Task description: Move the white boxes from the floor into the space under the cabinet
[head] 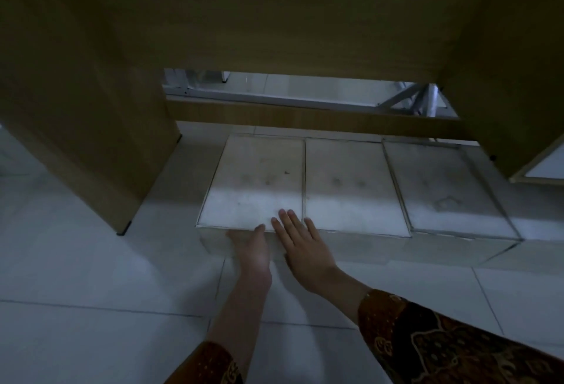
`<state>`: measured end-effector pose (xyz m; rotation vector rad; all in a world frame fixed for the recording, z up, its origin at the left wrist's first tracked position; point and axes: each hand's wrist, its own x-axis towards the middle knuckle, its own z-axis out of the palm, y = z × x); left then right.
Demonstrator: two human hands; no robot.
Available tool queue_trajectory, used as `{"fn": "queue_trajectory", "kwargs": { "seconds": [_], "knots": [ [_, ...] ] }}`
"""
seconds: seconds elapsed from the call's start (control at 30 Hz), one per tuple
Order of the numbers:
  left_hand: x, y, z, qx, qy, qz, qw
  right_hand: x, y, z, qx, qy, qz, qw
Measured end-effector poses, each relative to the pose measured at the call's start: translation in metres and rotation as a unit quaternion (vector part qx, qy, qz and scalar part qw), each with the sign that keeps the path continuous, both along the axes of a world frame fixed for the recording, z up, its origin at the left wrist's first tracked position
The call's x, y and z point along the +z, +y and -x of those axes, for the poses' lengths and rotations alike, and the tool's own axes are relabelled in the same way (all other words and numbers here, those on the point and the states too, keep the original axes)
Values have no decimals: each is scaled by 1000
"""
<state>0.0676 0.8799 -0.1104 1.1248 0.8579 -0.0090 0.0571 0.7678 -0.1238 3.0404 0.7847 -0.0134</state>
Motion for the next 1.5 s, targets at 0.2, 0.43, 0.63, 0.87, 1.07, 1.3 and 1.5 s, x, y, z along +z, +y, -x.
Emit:
{"fn": "queue_trajectory", "kwargs": {
  "seconds": [0.2, 0.43, 0.63, 0.87, 1.07, 1.3, 1.5],
  "knots": [
    [11, -20, 8, -18, -34, 46, 998, 18, -24, 15, 9, 66, 74, 995],
    [8, -22, 36, -191, -25, -420, 887, 30, -42, 17, -63, 118, 5, 991],
    [-2, -37, 16, -441, -27, -699, 563, 18, -160, 9, -245, 18, 57, 968],
    [-15, -45, -5, -421, -19, -744, 520, 0, -189, -3, -237, 22, 35, 971],
    [-21, -46, -14, -411, -23, -740, 532, -11, -184, -4, -276, -15, -9, 961],
    [8, -41, -7, -511, 12, -700, 498, 13, -192, 3, -257, 78, 56, 962],
    [66, -56, 27, -501, -43, -681, 532, 70, -193, 33, -239, 102, 35, 965]
  ]
}}
